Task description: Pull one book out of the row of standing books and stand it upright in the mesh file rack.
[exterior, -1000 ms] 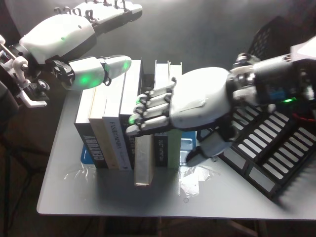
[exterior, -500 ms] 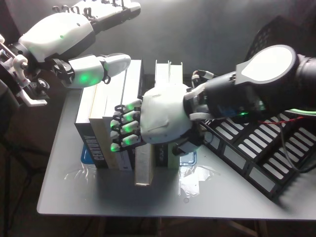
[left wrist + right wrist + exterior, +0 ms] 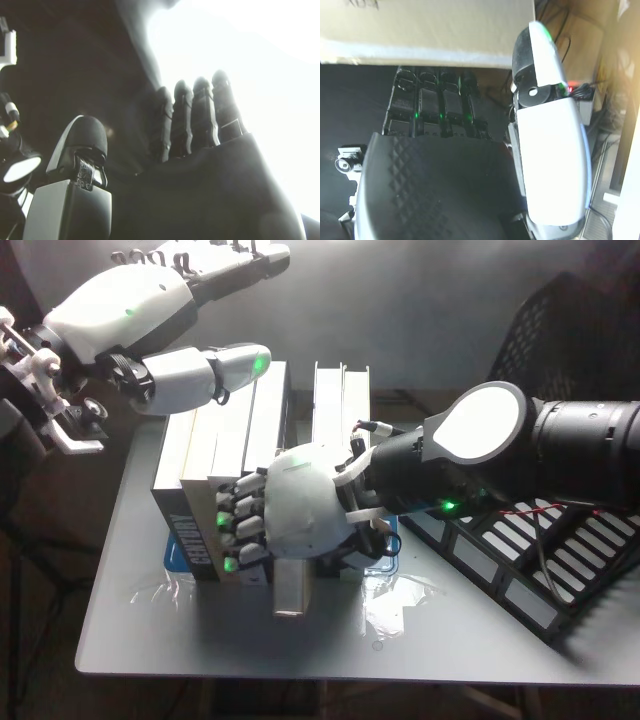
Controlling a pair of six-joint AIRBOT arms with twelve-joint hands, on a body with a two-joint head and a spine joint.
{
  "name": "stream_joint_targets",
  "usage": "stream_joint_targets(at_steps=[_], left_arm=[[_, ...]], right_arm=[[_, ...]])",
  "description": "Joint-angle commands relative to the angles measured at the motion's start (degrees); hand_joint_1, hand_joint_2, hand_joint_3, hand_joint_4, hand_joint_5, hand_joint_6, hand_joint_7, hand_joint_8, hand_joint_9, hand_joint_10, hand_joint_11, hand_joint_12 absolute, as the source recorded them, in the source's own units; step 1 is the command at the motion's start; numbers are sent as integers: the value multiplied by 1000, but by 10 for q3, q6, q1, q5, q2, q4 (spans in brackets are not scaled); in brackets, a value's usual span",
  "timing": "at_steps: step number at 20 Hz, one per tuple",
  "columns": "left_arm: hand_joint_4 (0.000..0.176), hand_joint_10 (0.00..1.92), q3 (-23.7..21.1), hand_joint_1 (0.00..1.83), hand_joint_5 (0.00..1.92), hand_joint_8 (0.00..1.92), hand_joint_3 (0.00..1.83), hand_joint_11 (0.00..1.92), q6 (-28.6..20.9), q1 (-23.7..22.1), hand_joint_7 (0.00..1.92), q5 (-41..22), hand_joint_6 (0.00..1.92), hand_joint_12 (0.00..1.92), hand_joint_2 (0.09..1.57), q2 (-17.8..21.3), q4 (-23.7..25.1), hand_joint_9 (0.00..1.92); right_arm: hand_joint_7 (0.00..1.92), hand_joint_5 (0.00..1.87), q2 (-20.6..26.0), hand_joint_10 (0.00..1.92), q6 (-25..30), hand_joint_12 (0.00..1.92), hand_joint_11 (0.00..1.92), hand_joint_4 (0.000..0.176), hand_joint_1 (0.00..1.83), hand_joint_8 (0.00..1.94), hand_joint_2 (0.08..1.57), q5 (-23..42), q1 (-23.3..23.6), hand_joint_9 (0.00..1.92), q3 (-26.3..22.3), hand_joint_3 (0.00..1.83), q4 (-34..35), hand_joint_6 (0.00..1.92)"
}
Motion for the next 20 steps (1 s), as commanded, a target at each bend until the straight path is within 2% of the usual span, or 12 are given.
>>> stream_joint_targets(at_steps=[1, 3, 4, 5, 8, 9, 11, 12, 15, 17, 19, 20], left_arm=[[8, 0, 2, 330, 167, 0, 0, 0, -4, -5, 102, -75, 7, 0, 1396, 0, -11, 0], [12, 0, 3, 336, 161, 0, 0, 0, -7, -4, 95, -78, 3, 0, 1394, -1, -11, 0], [11, 0, 4, 353, 168, 2, 0, 0, -8, -4, 98, -79, 6, 0, 1389, -2, -11, 0], [12, 0, 5, 346, 170, 3, 0, 0, -10, -3, 102, -80, 6, 0, 1387, -3, -11, 0], [14, 0, 8, 310, 171, 2, 1, 0, -14, -3, 104, -84, 5, 0, 1394, -7, -10, 0], [19, 0, 9, 310, 163, 0, 0, 0, -16, -3, 92, -85, 1, 0, 1393, -8, -10, 0], [17, 0, 9, 328, 170, 2, 0, 0, -18, -1, 95, -86, 4, 0, 1390, -9, -9, 0], [17, 0, 10, 326, 171, 1, 0, 0, -19, -1, 92, -87, 4, 0, 1389, -10, -9, 0], [13, 0, 10, 327, 183, 6, 0, 0, -20, -1, 105, -90, 9, 0, 1386, -10, -9, 0], [13, 0, 10, 342, 184, 4, 0, 0, -21, 0, 104, -92, 9, 0, 1383, -10, -9, 0], [9, 1, 9, 371, 193, 7, 0, 0, -21, 2, 115, -93, 11, 0, 1377, -8, -9, 2], [9, 2, 9, 372, 197, 7, 0, 0, -21, 2, 117, -94, 12, 0, 1376, -8, -10, 5]], right_arm=[[83, 161, -2, 2, 11, 1, 0, 10, 1124, 1, 1113, -20, -2, 17, 5, 0, -5, 3], [107, 173, -12, 5, 40, 7, 6, 0, 1121, 7, 1113, -25, -6, 29, 22, 0, -31, 8], [83, 162, -16, 0, 52, 1, 0, 10, 1124, 1, 1112, -28, -7, 18, 29, 0, -45, 2], [144, 227, -22, 0, 73, 218, 0, 0, 1117, 1, 1109, -31, -9, 59, 39, 0, -64, 3], [133, 159, -37, 26, 113, 20, 32, 15, 1121, 19, 1107, -35, -10, 69, 63, 0, -101, 1], [107, 173, -38, 7, 118, 8, 6, 0, 1121, 7, 1106, -35, -10, 28, 65, 0, -107, 8], [133, 158, -39, 24, 118, 17, 32, 15, 1121, 19, 1107, -34, -10, 70, 66, 0, -109, 1], [107, 173, -39, 5, 118, 7, 6, 0, 1121, 7, 1106, -32, -10, 29, 66, 0, -109, 7], [133, 158, -39, 22, 118, 17, 32, 15, 1121, 19, 1107, -28, -10, 70, 67, 0, -110, 1], [155, 222, -39, 4, 118, 222, 6, 0, 1118, 6, 1105, -24, -10, 71, 61, 0, -105, 13], [94, 158, -39, 8, 118, 72, 0, 13, 1128, 2, 1104, -15, -10, 27, 50, 0, -101, 6], [143, 159, -39, 14, 118, 162, 0, 16, 1122, 1, 1105, -11, -10, 78, 48, 0, -100, 0]])
